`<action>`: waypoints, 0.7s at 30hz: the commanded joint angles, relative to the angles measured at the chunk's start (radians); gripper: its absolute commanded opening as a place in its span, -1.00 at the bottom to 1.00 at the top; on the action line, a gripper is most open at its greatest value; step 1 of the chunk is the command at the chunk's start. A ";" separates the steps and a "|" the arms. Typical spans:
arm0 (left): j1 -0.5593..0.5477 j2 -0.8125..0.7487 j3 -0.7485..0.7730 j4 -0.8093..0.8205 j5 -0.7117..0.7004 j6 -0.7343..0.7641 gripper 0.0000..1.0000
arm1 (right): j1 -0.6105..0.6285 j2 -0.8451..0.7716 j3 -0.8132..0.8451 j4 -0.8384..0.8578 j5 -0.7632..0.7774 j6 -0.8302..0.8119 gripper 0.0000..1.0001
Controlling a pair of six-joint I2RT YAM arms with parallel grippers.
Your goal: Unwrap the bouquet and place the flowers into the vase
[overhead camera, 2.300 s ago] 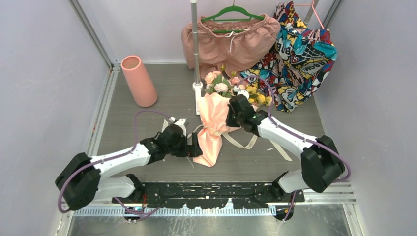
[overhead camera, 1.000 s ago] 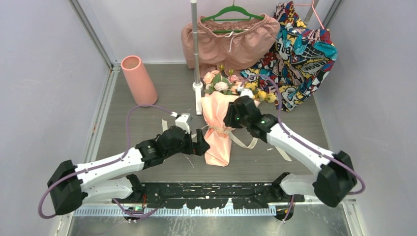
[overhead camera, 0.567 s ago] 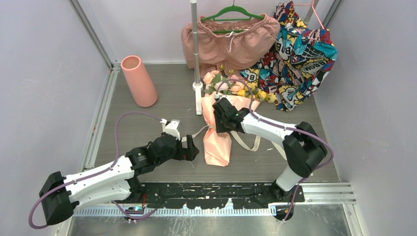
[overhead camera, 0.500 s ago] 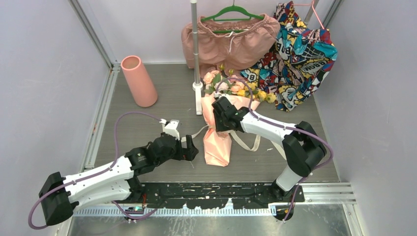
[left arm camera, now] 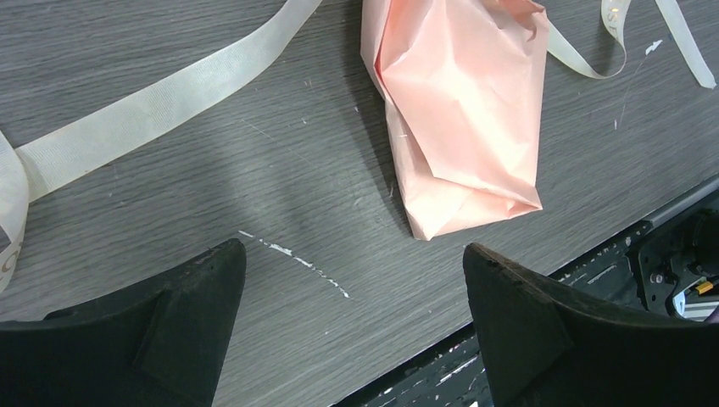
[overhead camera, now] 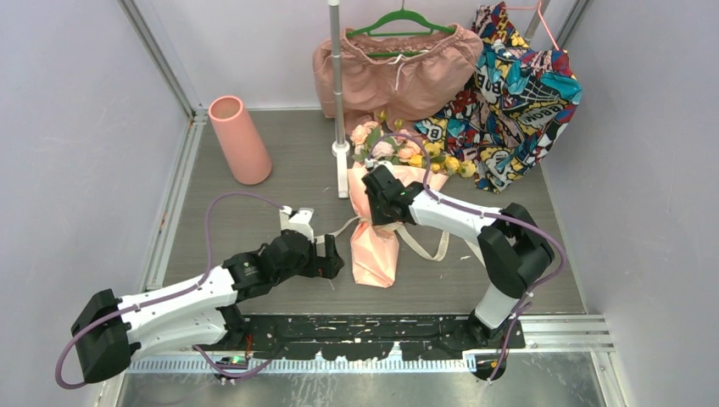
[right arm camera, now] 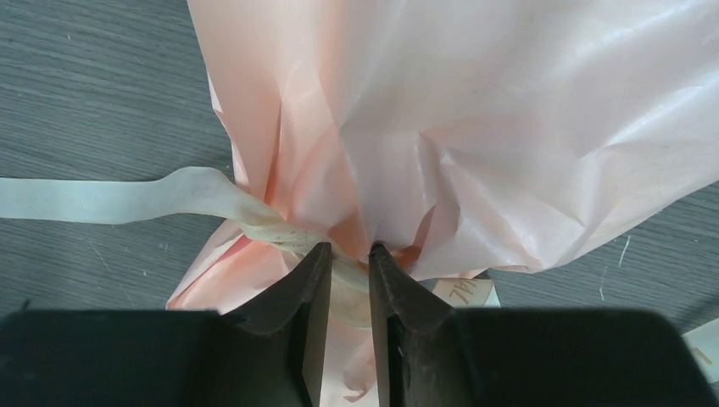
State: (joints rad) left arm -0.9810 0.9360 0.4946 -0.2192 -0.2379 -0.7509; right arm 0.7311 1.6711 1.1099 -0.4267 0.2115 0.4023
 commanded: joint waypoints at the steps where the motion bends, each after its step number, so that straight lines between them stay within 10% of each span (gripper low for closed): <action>1: -0.003 -0.033 0.019 0.042 0.000 0.007 0.98 | -0.001 0.004 -0.004 0.051 -0.011 0.012 -0.43; 9: -0.004 -0.021 0.026 0.056 0.017 0.003 0.98 | -0.001 -0.011 -0.018 0.058 -0.042 0.030 -0.97; 17: -0.003 0.083 0.086 0.173 0.142 -0.024 0.97 | -0.002 -0.109 -0.056 0.065 -0.052 0.046 -0.99; 21: -0.004 0.184 0.112 0.361 0.277 -0.083 0.96 | -0.001 -0.122 -0.043 0.044 -0.059 0.028 -0.35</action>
State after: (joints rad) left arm -0.9810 1.0492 0.5434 -0.1097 -0.1097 -0.7773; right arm 0.7300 1.6096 1.0470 -0.3908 0.1631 0.4389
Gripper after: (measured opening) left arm 0.984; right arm 0.190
